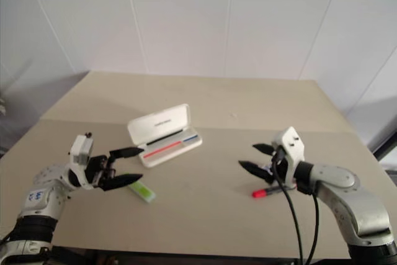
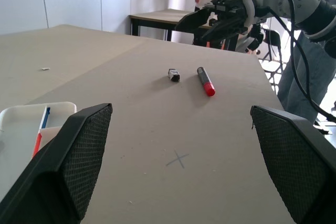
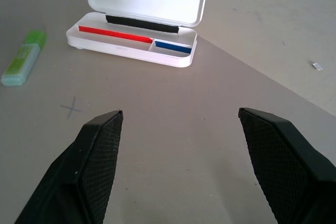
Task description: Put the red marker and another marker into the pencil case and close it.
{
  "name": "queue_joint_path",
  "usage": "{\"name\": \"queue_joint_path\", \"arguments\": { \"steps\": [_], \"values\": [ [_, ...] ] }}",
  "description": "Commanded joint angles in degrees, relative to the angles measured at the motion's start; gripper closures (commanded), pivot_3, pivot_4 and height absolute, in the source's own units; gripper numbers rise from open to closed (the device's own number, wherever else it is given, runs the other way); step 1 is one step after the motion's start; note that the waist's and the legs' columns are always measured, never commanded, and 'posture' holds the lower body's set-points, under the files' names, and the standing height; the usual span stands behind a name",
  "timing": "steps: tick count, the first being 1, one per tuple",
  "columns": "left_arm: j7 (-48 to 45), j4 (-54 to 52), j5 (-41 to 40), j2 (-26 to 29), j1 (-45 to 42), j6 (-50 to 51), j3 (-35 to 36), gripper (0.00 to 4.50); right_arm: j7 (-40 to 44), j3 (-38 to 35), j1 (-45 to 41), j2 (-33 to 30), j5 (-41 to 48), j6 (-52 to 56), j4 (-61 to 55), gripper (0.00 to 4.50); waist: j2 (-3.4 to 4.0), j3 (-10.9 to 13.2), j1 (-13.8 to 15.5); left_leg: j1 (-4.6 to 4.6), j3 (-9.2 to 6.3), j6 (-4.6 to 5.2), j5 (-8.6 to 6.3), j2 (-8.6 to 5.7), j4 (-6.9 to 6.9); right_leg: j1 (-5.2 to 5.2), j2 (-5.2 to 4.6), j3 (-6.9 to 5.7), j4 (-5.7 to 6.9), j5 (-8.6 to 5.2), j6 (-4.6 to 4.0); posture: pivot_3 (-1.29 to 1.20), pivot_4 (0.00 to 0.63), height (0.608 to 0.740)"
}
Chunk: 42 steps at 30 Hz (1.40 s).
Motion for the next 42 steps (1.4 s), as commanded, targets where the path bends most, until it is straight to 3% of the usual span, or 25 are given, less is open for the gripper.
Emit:
{"name": "queue_joint_path", "arguments": {
  "steps": [1,13,21,27,42],
  "values": [
    [-0.1,0.4,0.8,0.3,-1.9,-0.9,0.0,0.0,-1.0,-0.7,-0.5,1.3,0.3,-2.1,-1.5,0.01,0.0,0.0,0.0,0.0,0.0,0.0,0.0,0.0,-0.01,0.0,0.0,0.0,0.0,0.0,0.0,0.0,0.15,0.74],
    [2.8,7.1,6.9,-1.2,-9.3,-2.4,-3.4,0.0,-2.6,0.8,0.3,4.0,0.1,-3.0,-3.6,0.01,0.0,0.0,0.2,-0.02,-0.02,0.0,0.0,0.0,0.02,0.01,0.02,-0.01,0.02,0.02,0.03,0.0,0.15,0.74],
    [8.1,9.3,15.7,-0.8,-11.6,-2.9,-9.3,0.0,-2.4,2.8,-3.0,5.8,-2.1,-6.5,0.5,0.01,0.0,0.0,0.0,0.0,-0.02,0.01,0.01,0.0,0.05,0.0,0.04,0.01,0.08,0.02,0.04,0.0,0.15,0.74],
    [11.0,15.8,19.6,-2.1,-16.2,-4.4,-11.0,0.0,-2.2,2.1,1.4,6.2,-1.6,-7.7,-2.6,0.01,0.0,0.0,0.3,-0.07,-0.08,0.01,0.01,0.0,0.05,0.01,0.08,0.0,0.04,0.03,0.06,0.0,0.15,0.74],
    [7.5,26.7,26.6,-3.8,-22.5,-10.1,-16.3,0.0,-3.0,1.7,3.8,6.2,-2.0,-8.7,-4.0,0.01,0.0,0.0,0.2,-0.04,-0.07,0.01,0.05,0.0,0.07,0.01,0.11,0.03,0.1,0.03,0.1,0.0,0.15,0.74]
  ]
}}
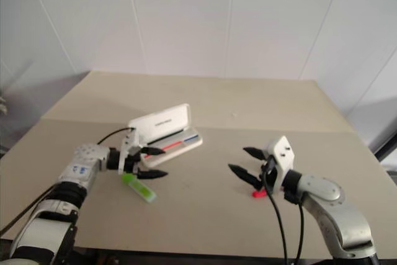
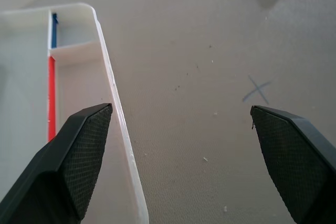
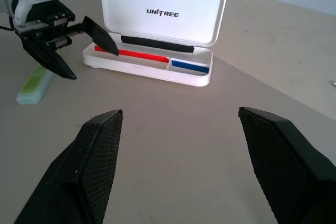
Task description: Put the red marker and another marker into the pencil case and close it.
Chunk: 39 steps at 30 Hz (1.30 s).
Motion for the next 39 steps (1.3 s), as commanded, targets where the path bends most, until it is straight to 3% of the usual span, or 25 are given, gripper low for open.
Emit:
{"name": "queue_joint_path", "arguments": {
  "steps": [1,9,18,21,33,39],
  "values": [
    [-0.3,2.6,1.8,-0.5,-2.7,-1.4,-0.9,0.0,-0.5,-1.0,-0.2,0.0,0.0,-1.5,-1.8,0.01,0.0,0.0,0.0,-0.01,0.0,0.0,0.0,0.0,0.0,0.0,0.0,0.0,0.0,0.0,0.0,0.0,0.15,0.74],
    [6.2,9.7,7.8,-1.7,-7.4,-3.6,-3.0,0.0,-0.9,-1.3,0.2,-0.2,-0.2,-1.7,-2.1,0.01,0.0,0.0,0.1,-0.01,-0.02,0.0,0.0,0.0,0.03,0.0,0.02,0.0,0.02,0.01,0.02,0.0,0.15,0.74],
    [3.2,13.3,10.2,-2.7,-8.6,-4.5,-4.8,0.0,-1.2,-1.5,0.7,-0.5,-0.3,-1.6,-2.3,0.01,0.0,0.0,0.0,0.0,-0.02,0.0,0.0,0.0,0.06,0.02,0.03,0.01,0.04,0.02,0.04,0.0,0.15,0.74],
    [3.5,14.6,11.1,-2.6,-9.3,-4.2,-5.1,0.6,-1.2,-1.7,0.8,-0.5,-0.2,-1.6,-2.4,0.0,0.0,0.0,0.0,0.0,-0.02,0.0,0.0,0.0,0.09,0.04,0.03,0.01,0.04,0.02,0.04,0.0,0.15,0.74],
    [5.2,15.2,11.5,-2.2,-10.3,-5.7,-3.7,4.4,-0.8,-2.2,0.6,-1.3,0.0,-1.5,-2.1,0.0,0.01,0.0,0.0,-0.01,-0.02,0.0,0.0,0.0,0.06,0.05,0.03,0.01,0.01,0.01,0.05,0.0,0.15,0.74],
    [6.7,11.7,10.2,-1.0,-8.4,-8.2,-2.0,4.48,-0.1,-2.6,0.6,-2.1,0.4,-1.3,-2.0,0.0,0.0,0.0,0.1,-0.01,-0.04,0.0,0.0,0.0,0.21,0.09,0.04,0.02,0.06,0.04,0.1,0.0,0.15,0.74]
  ]
}}
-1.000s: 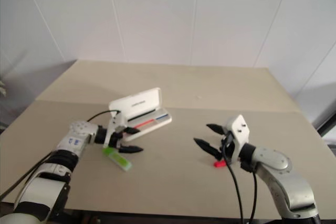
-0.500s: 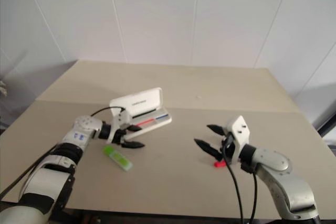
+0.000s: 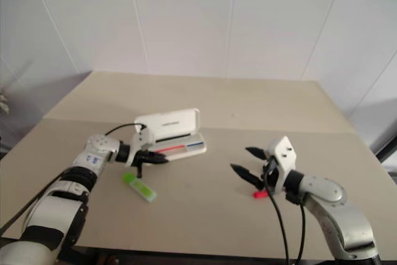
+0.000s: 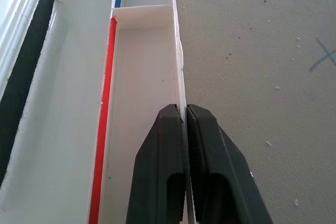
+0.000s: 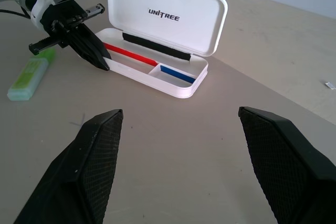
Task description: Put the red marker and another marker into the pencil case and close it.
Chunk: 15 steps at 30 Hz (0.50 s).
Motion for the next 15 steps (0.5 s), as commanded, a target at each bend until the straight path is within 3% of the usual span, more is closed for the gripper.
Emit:
{"name": "queue_joint_path", "arguments": {
  "steps": [1,15],
  "values": [
    [0.2,-4.2,-1.4,1.3,2.0,-2.2,1.8,4.48,0.5,-2.4,-0.1,-1.3,1.0,-0.5,-1.8,0.0,0.0,0.0,0.0,0.0,0.0,0.0,0.0,0.0,0.02,0.0,0.0,0.0,0.01,0.0,0.0,0.0,0.15,0.74],
    [-4.0,-40.0,-8.5,5.1,18.4,5.9,2.9,4.48,6.9,-5.8,2.2,-4.8,5.7,-1.2,-1.7,0.0,0.0,0.0,0.0,0.0,0.0,0.0,0.0,0.0,0.06,-0.01,0.0,0.07,0.09,0.0,0.0,0.0,0.15,0.74]
  ]
}}
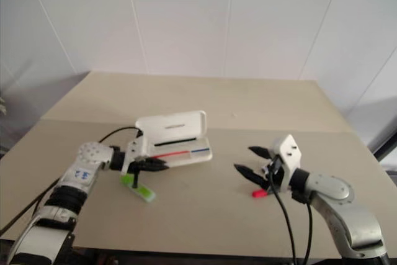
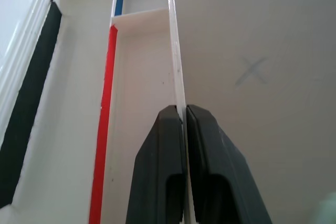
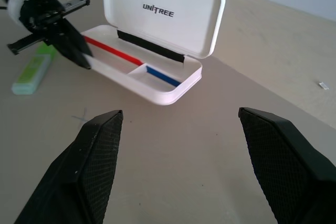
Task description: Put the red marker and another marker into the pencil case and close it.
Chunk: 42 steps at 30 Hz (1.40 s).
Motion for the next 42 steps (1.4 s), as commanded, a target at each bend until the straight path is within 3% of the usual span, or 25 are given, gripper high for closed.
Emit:
{"name": "queue_joint_path", "arguments": {
  "steps": [1,11,28,32,42],
  "values": [
    [-0.2,-9.1,-2.3,1.6,2.3,3.0,0.6,4.48,5.0,-4.7,2.9,-1.7,4.7,-1.6,-2.5,0.0,0.0,0.0,0.1,0.01,0.0,0.0,0.0,0.0,0.0,0.01,0.0,0.0,0.0,0.0,0.0,0.0,0.15,0.74],
    [0.7,-19.6,-2.1,2.4,7.9,6.5,-2.1,4.48,18.0,-10.2,14.2,-7.7,6.2,-6.7,-2.8,0.0,0.0,0.0,0.0,0.06,0.03,0.0,0.0,0.0,0.11,0.14,0.0,0.05,-0.07,0.03,0.05,0.0,0.15,0.74],
    [4.2,-22.8,-0.1,0.8,12.5,4.5,-7.2,4.48,14.2,-8.7,14.6,-6.4,4.2,-7.9,-3.2,0.0,0.0,0.0,0.0,0.14,0.18,0.01,0.01,0.0,0.12,0.14,0.0,0.22,-0.13,0.03,0.06,0.0,0.15,0.74],
    [4.5,-22.6,-0.1,0.6,12.4,3.3,-7.4,3.43,13.8,-8.4,14.2,-6.4,4.0,-8.0,-3.1,0.0,0.0,0.0,0.0,0.14,0.19,0.01,0.01,0.0,0.13,0.14,0.0,0.22,-0.13,0.03,0.06,0.0,0.15,0.74],
    [2.3,-28.5,-3.9,1.5,15.0,7.0,-6.9,0.28,13.5,-7.6,12.9,-6.4,4.0,-7.8,-2.8,0.0,0.0,0.0,0.0,0.14,0.2,0.01,0.01,0.0,0.12,0.14,0.0,0.24,-0.14,0.03,0.06,0.0,0.15,0.74]
  ]
}}
